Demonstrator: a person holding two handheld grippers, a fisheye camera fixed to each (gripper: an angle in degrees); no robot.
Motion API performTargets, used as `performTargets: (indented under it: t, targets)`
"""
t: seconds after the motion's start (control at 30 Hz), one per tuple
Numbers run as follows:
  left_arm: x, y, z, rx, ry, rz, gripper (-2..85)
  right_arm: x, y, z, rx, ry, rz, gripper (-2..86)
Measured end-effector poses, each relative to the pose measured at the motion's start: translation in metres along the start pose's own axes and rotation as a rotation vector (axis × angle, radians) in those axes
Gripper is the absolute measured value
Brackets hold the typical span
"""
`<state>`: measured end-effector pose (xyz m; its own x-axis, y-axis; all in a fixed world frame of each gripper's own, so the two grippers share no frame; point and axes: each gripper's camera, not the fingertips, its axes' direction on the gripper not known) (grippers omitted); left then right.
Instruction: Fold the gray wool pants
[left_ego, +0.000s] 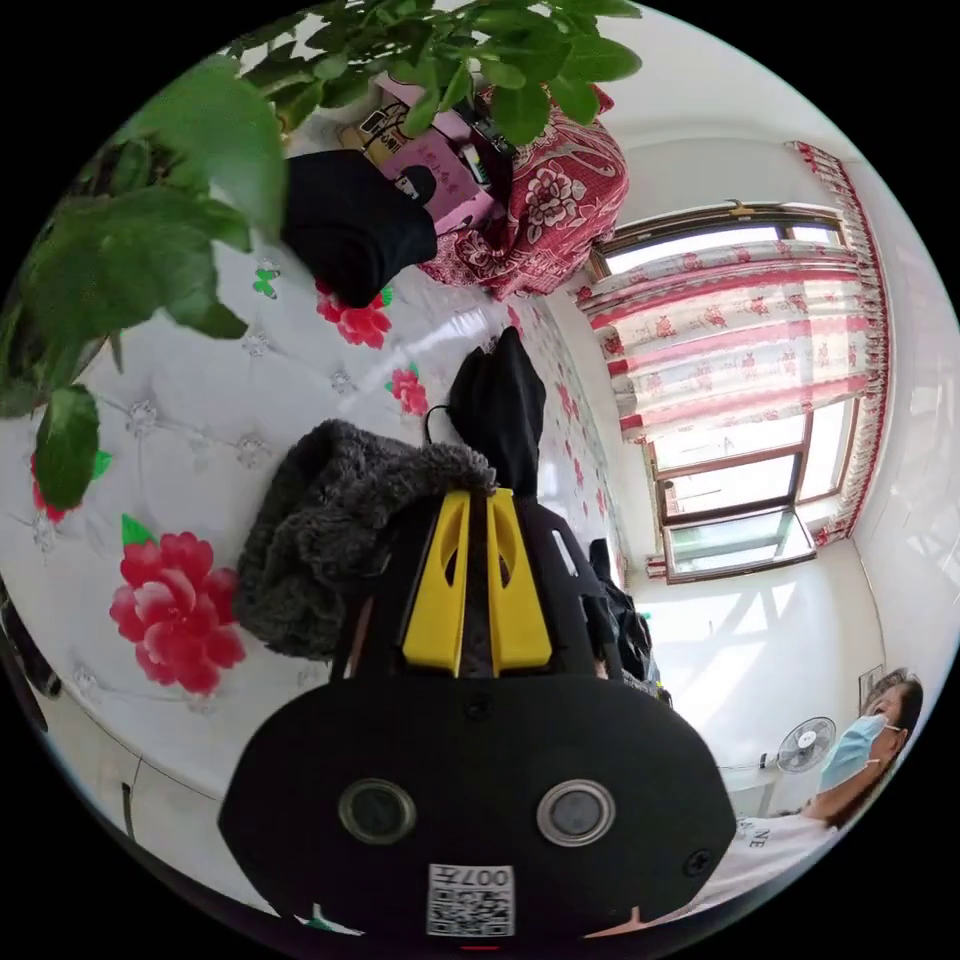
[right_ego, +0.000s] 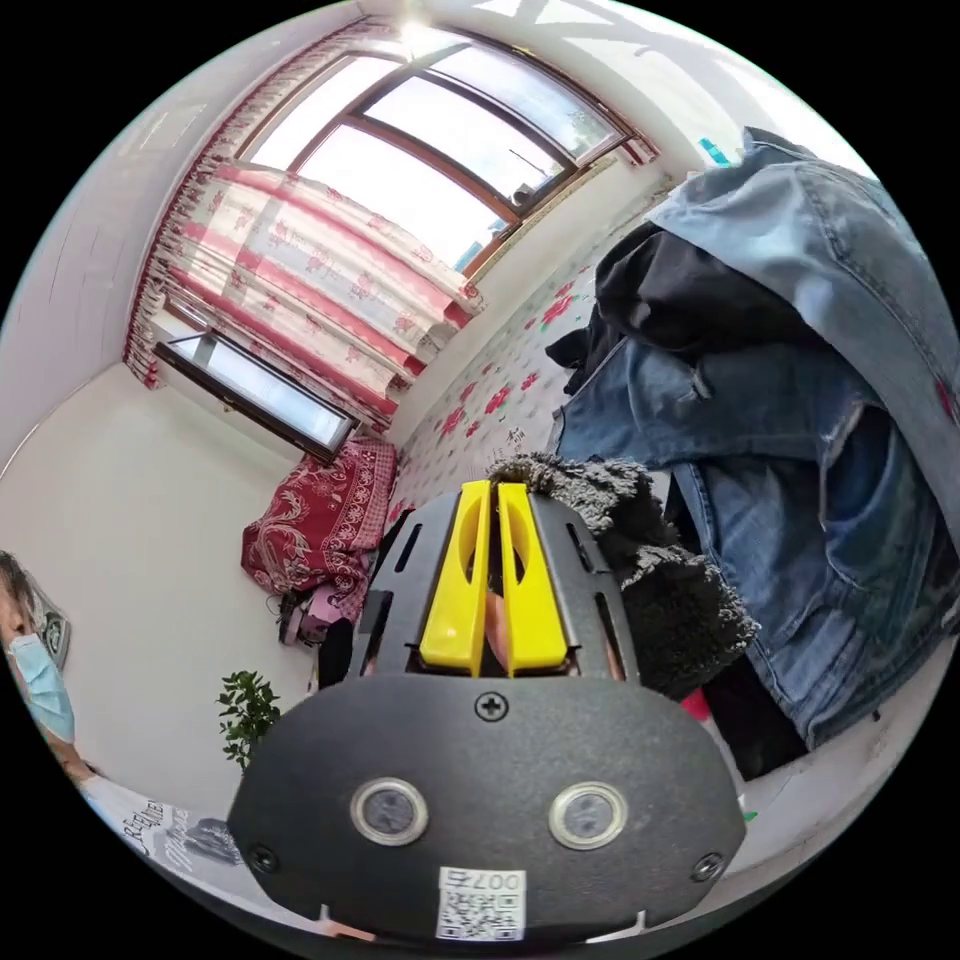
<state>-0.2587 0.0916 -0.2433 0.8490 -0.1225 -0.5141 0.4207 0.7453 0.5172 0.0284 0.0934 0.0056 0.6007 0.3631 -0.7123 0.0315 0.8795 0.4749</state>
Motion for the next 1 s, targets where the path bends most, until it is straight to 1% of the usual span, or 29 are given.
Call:
performTargets:
  t: [0.03,0.1,0.13,0.2,0.23,0.33,0.4,0.47,0.57,0.63,0.73,0.77,0.8,0.83,0.87,0.9,0.97,1.0]
  targets:
    - [0.005,-0.011,0.015,0.012,-0.005,0.008,5.1,-0.004,-0.011,0.018,-0.015,0.012,-0.019,1.4]
    - [0.025,-0.045,0.073,0.058,-0.075,0.056,12.7,-0.01,-0.047,0.088,-0.046,0.07,-0.018,3.7]
    - [0.029,-0.05,0.088,0.05,-0.084,0.061,14.5,-0.01,-0.053,0.105,-0.06,0.076,-0.019,4.4]
    - [0.046,-0.06,0.135,0.015,-0.125,0.069,15.7,0.0,-0.064,0.155,-0.138,0.107,0.001,6.5]
    - [0.05,-0.06,0.143,0.009,-0.128,0.082,15.6,0.003,-0.064,0.163,-0.15,0.121,0.003,6.8]
    - [0.069,-0.046,0.168,-0.024,-0.201,0.196,14.7,0.023,-0.046,0.184,-0.183,0.172,-0.013,7.4]
    - [0.081,-0.019,0.175,-0.075,-0.336,0.318,13.6,0.043,-0.022,0.191,-0.238,0.256,-0.028,7.6]
    - [0.081,0.007,0.173,-0.087,-0.439,0.359,13.0,0.056,-0.01,0.194,-0.265,0.317,-0.02,7.6]
    - [0.07,0.044,0.163,-0.043,-0.584,0.325,11.7,0.068,-0.01,0.199,-0.267,0.289,0.008,7.8]
    - [0.066,0.057,0.166,-0.026,-0.632,0.322,10.6,0.071,-0.018,0.211,-0.291,0.272,0.02,7.7]
    - [0.058,0.059,0.197,-0.088,-0.737,0.362,6.3,0.068,-0.035,0.24,-0.328,0.285,0.016,5.8]
    - [0.053,0.057,0.215,-0.131,-0.857,0.404,3.9,0.069,-0.04,0.252,-0.364,0.303,0.032,4.1]
    - [0.046,0.054,0.231,-0.178,-0.99,0.452,2.3,0.07,-0.046,0.262,-0.413,0.363,0.046,2.9]
    - [0.043,0.052,0.239,-0.209,-1.023,0.484,2.0,0.069,-0.049,0.264,-0.426,0.382,0.03,2.3]
    - [0.039,0.046,0.247,-0.252,-1.035,0.527,1.4,0.066,-0.057,0.256,-0.401,0.373,-0.015,1.7]
    - [0.038,0.037,0.248,-0.27,-1.012,0.518,1.1,0.067,-0.065,0.237,-0.325,0.322,-0.019,1.5]
    - [0.035,0.022,0.246,-0.288,-0.958,0.443,1.1,0.073,-0.07,0.208,-0.245,0.244,0.025,1.7]
    - [0.034,0.017,0.245,-0.285,-0.917,0.417,1.2,0.076,-0.067,0.199,-0.235,0.247,0.024,2.2]
